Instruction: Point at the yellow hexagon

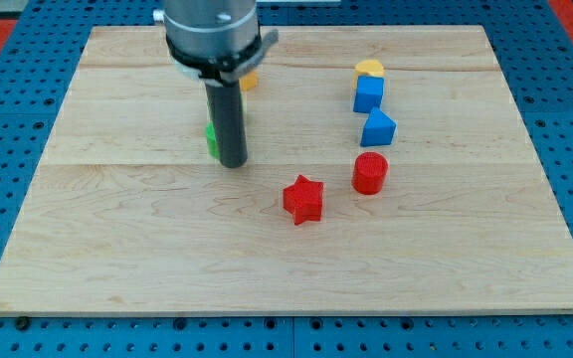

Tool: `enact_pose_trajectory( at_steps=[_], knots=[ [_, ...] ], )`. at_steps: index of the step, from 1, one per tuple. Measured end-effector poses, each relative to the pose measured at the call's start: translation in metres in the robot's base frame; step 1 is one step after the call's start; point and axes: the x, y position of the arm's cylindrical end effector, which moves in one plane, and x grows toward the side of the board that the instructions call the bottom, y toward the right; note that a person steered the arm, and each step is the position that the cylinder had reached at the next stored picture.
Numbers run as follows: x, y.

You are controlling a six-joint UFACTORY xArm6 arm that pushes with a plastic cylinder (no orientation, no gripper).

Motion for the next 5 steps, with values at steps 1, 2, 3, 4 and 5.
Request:
enact_pose_trajectory(
  at_steps=[1, 2, 3, 4, 5],
  knots=[
    [-0.008, -0.001],
    [0.001, -0.019],
    [-0.029, -0.077],
    [-0.082, -0.131],
    [-0.112, -0.11]
  ],
)
